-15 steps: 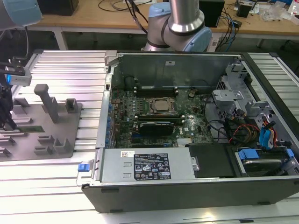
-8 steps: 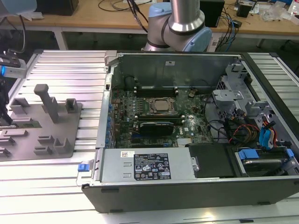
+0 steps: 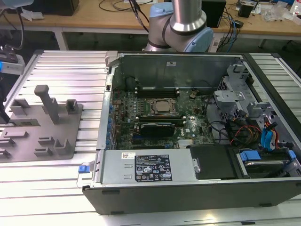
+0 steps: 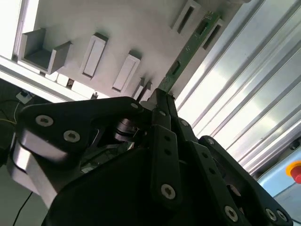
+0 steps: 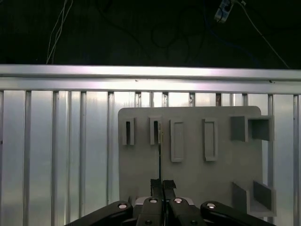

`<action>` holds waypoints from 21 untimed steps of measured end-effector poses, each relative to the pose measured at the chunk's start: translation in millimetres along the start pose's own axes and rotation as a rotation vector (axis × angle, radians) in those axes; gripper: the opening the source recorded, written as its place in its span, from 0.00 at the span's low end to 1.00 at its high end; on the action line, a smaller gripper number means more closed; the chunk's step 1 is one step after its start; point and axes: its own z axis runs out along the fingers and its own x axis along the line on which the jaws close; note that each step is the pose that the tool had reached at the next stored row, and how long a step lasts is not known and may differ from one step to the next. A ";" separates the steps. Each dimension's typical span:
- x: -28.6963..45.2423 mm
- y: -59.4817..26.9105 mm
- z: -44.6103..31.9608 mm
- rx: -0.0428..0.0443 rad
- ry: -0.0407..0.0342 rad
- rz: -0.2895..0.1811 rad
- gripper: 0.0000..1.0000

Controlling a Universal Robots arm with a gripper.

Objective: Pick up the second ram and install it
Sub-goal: 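Pick up the second ram and move it above second insertion slot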

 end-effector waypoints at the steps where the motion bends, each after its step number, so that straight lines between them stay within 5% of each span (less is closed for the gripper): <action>1: -0.1 0.1 -3.8 0.0001 0.0000 0.000 0.09; 10: -0.2 0.4 -15.9 -0.0001 0.0001 0.000 0.09; 21: -1.0 0.8 -69.2 0.0000 0.0000 0.000 0.09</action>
